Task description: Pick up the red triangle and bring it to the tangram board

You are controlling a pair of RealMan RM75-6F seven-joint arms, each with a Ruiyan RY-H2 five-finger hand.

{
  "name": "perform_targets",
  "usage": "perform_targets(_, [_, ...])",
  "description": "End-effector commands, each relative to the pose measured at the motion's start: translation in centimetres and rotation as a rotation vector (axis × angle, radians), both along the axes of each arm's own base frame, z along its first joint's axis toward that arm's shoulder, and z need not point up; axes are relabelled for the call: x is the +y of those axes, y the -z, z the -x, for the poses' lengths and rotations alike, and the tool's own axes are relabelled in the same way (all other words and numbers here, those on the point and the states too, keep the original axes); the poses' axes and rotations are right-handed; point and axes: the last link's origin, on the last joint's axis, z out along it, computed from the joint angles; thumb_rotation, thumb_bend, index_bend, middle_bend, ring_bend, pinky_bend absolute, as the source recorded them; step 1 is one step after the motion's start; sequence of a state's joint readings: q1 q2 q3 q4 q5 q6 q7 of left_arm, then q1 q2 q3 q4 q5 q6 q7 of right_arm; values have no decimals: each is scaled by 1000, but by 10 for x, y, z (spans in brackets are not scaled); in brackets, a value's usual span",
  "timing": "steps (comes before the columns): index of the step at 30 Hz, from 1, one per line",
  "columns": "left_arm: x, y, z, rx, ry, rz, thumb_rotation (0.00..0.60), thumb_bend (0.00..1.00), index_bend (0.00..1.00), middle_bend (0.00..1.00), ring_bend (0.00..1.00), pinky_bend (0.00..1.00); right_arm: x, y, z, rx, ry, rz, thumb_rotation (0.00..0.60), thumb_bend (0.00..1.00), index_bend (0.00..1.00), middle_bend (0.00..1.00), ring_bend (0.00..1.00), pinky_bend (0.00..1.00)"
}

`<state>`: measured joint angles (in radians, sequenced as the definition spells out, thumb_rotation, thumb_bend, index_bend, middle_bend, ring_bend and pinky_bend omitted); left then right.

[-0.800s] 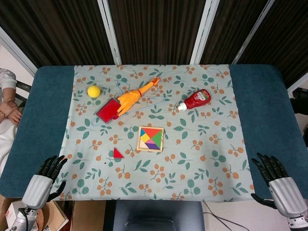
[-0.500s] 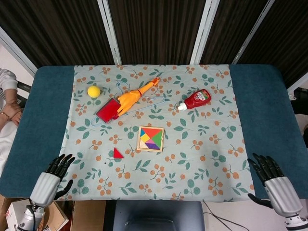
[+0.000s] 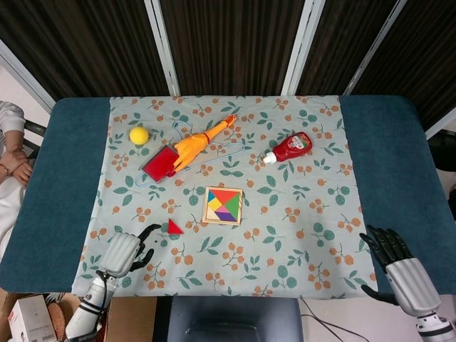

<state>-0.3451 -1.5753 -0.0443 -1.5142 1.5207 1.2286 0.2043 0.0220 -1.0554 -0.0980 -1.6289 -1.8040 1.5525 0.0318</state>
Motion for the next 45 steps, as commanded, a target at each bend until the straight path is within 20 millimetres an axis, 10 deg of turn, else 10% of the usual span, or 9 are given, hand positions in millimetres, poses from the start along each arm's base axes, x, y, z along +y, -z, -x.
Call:
perform_targets(1, [22, 23, -22, 27, -51, 18, 600, 397, 261, 1000, 1000, 1000, -2, 0, 0, -2, 1, -12, 600, 203, 0, 0, 0, 0])
perform_targets(45, [53, 67, -20, 118, -120, 25, 600, 398, 463, 1000, 1000, 1000, 4, -19, 9, -39, 12, 34, 600, 203, 0, 0, 0, 0])
